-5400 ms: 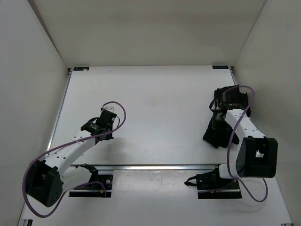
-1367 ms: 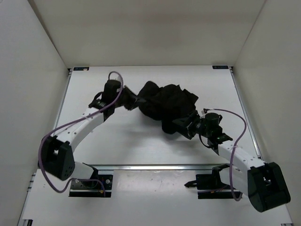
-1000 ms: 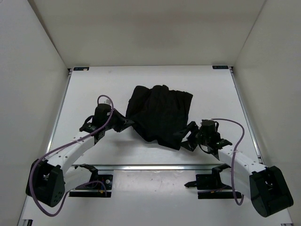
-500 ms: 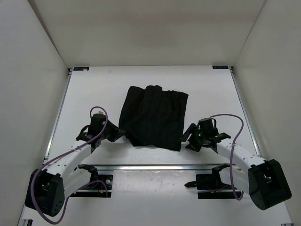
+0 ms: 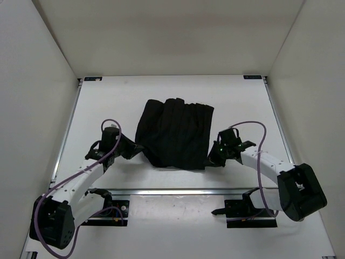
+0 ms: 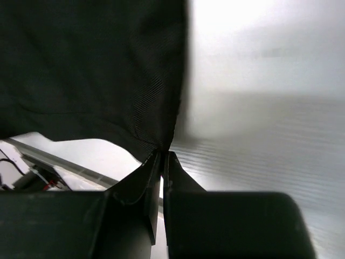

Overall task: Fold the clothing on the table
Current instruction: Flatten the skirt out

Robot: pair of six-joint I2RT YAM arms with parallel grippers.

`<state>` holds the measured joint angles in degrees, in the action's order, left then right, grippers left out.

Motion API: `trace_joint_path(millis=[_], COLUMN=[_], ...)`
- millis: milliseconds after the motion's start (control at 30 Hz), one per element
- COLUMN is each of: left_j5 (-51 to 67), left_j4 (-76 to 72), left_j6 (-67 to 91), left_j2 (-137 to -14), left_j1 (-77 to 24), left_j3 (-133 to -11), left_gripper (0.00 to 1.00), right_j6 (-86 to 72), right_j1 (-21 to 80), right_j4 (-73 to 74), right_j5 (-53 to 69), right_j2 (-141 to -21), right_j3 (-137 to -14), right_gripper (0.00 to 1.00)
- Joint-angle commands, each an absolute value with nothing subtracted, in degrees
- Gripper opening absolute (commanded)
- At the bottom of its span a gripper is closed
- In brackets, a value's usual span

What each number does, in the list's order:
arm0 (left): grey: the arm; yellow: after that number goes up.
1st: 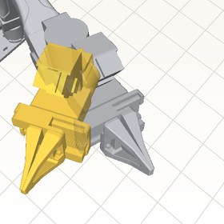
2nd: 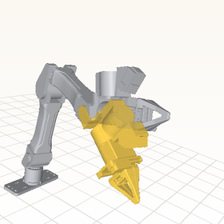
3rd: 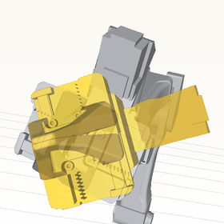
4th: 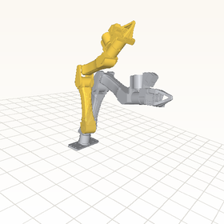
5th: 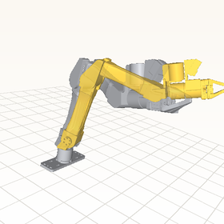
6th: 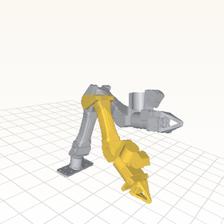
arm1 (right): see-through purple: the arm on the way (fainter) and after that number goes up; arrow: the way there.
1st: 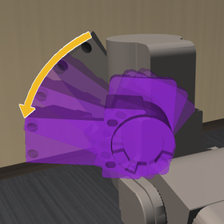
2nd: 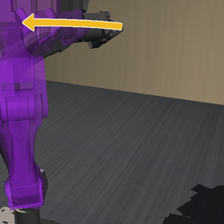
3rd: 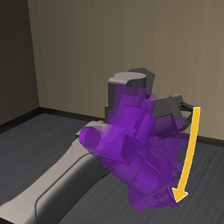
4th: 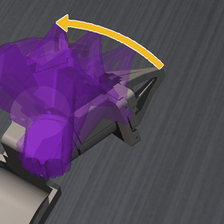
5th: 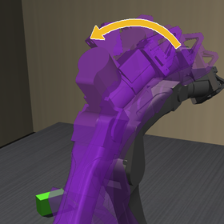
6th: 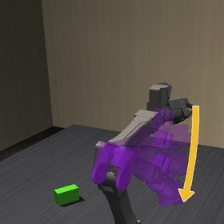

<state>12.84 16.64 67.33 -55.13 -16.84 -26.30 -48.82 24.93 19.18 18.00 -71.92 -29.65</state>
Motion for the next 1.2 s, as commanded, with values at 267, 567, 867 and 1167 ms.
trace_joint_path(millis=[267,567,867,1167], left_j5=[12.58,12.22,26.45,30.58], left_j4=[27.67,36.47,25.93,27.16], left_j6=[66.88,65.57,66.99,65.39], left_j2=[-54.68,-54.21,-76.61,-93.07], left_j1=[-16.35,-15.91,-11.87,-7.74], left_j3=[-60.28,-74.42,-82.85,-112.67], left_gripper=[0.0,0.0,0.0,0.0], right_j6=[-30.59,-26.98,-27.25,-28.38], right_j1=[11.88,1.86,3.52,1.85], right_j4=[36.83,37.18,31.57,34.63], right_j5=[17.75,24.23,29.7,34.97], right_j2=[-53.9,-48.94,-70.72,-89.2], right_j3=[-63.62,-76.89,-86.11,-117.94], right_gripper=[0.0,0.0,0.0,0.0])
